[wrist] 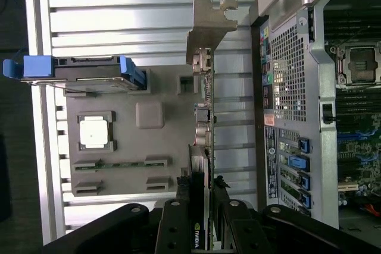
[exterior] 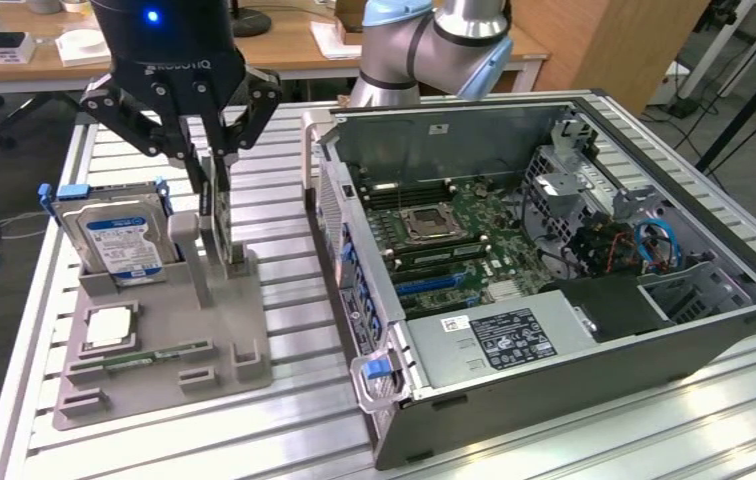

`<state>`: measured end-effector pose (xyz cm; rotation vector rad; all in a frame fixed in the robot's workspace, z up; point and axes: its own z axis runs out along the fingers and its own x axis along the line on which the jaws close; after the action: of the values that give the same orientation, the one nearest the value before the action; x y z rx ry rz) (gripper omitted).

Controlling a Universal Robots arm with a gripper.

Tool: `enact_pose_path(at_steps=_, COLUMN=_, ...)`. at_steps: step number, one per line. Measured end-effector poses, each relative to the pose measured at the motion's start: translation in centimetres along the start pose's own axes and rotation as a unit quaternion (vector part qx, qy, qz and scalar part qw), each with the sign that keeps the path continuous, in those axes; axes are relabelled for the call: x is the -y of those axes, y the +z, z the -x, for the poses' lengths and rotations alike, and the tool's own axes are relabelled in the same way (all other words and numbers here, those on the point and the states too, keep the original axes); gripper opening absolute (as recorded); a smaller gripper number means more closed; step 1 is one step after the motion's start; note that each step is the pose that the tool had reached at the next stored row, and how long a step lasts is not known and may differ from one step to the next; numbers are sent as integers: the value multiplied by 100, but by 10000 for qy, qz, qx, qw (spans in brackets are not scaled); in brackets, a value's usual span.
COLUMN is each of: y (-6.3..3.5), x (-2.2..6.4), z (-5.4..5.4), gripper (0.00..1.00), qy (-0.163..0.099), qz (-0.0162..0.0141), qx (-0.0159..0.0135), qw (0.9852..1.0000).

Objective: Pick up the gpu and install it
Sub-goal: 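Pick up the gpu and move the gpu toward the slot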

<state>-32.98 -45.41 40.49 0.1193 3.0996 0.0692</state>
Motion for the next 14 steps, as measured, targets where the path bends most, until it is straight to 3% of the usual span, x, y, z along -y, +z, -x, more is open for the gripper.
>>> enact_pose_path(at_steps=14, y=1, x=-7, z=46, gripper=26, qy=0, qz=-1, qx=-1, qw=10000)
